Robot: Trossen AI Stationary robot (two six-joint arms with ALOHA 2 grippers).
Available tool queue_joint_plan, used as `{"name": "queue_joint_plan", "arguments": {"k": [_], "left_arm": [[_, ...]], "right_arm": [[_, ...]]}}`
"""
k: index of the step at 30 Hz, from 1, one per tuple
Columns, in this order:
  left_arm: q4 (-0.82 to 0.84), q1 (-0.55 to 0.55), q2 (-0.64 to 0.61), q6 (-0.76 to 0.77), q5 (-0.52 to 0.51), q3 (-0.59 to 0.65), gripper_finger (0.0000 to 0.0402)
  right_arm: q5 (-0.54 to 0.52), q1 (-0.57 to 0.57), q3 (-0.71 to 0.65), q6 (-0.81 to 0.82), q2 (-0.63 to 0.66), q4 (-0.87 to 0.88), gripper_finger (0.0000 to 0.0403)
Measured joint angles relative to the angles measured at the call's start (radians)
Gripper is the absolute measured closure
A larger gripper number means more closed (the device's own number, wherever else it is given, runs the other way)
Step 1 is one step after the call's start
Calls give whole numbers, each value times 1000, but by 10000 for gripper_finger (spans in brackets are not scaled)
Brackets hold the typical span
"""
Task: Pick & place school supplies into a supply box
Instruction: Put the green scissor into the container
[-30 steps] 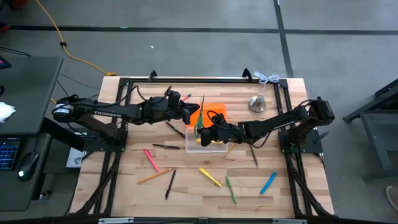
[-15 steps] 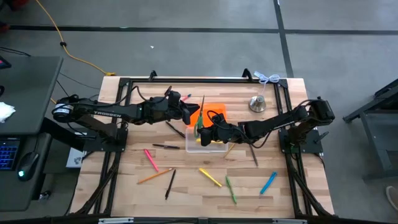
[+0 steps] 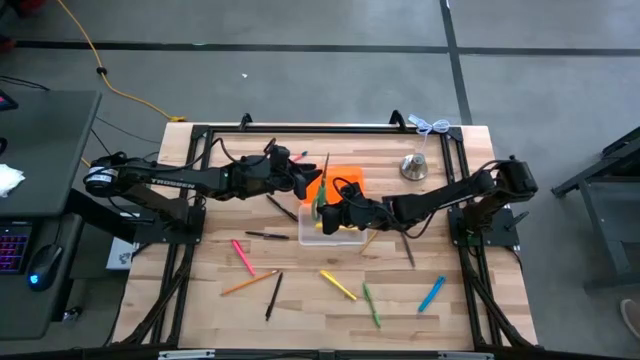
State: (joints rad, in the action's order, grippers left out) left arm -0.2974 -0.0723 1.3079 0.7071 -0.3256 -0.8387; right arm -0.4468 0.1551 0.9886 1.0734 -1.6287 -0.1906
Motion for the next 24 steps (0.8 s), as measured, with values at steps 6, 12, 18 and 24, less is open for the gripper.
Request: {"name": "queue_joint_plan", "arguments": {"k": [6,12,18,24], "left_arm": [[3,0,26,-4,3,0,168],[-10,0,74,-6,23,-11,173],[66,-1,109,-82,17,-94,174],[241,-1,179,-131,14,-212,184]], "right_arm": [[12,0,1,3,-40,-47,350],[25,-5,1,3,-48,-63,350],[19,-5,1,0,-48,-61,350],[27,-5,1,-4,-48,-61,350]]}}
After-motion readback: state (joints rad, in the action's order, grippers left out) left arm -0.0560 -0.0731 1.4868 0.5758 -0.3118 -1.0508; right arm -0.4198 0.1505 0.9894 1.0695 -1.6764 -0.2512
